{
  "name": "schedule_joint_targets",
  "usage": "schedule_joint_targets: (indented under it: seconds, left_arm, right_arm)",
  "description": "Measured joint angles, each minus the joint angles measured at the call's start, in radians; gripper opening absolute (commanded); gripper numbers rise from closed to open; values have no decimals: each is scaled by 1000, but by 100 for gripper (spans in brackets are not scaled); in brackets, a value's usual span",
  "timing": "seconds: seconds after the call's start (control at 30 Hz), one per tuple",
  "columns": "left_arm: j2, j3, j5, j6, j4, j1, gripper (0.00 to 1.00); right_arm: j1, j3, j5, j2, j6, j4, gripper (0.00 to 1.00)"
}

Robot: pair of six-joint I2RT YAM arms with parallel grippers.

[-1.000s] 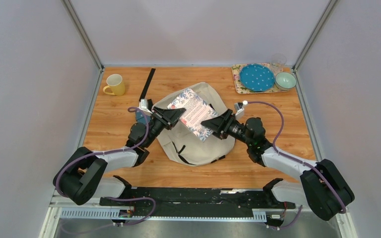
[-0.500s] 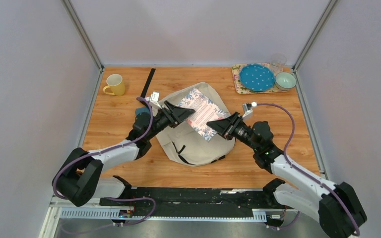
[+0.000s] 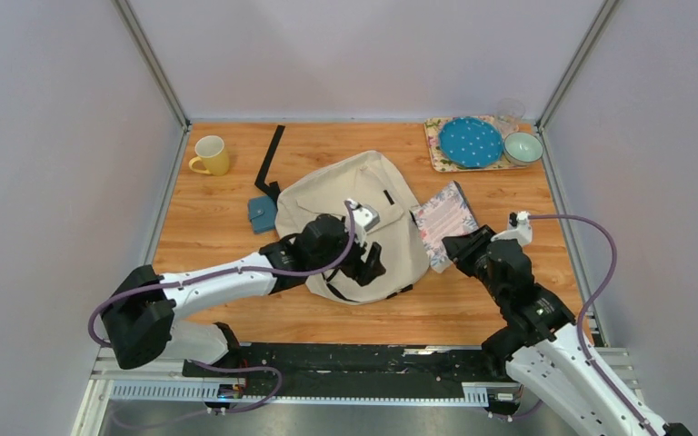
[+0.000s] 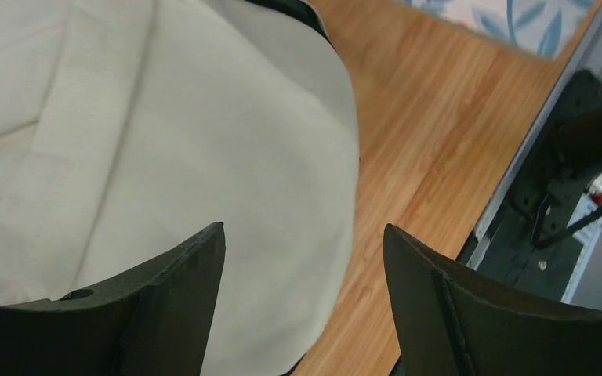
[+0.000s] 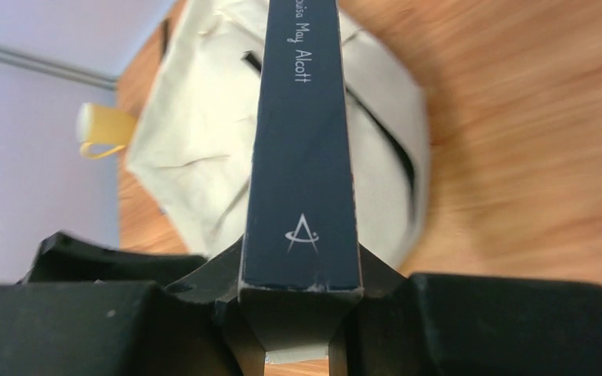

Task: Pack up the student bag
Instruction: Pick up the book from the center of the board, then place the book in the student bag.

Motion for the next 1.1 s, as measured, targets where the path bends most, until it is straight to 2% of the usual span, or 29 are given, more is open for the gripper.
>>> schedule_joint_targets:
  seconds: [0.1, 0.2, 0.37, 0.63, 0.87, 1.0, 1.1]
  left_arm:
    - [27, 6, -24, 113, -42, -82, 80]
    - [78, 32, -19, 200, -75, -127, 80]
    - [164, 94, -20, 285, -102, -168, 80]
    - [305, 216, -27, 356, -146, -222, 79]
    - [393, 271, -121, 361, -187, -251, 77]
    - [437, 307, -191, 361, -221, -251, 68]
    - [450, 320, -222, 359, -232, -250, 53]
  right_arm:
    - [0, 58, 86, -29, -50, -155, 0]
    - [0, 111, 154, -71, -93, -233, 0]
    - [0, 159, 214, -143, -129, -278, 0]
    - [0, 158, 225, -214, -124, -334, 0]
    - [0, 153, 225, -221, -112, -355, 0]
    - [0, 152, 225, -230, -105, -366, 0]
    - [0, 150, 225, -237, -102, -370, 0]
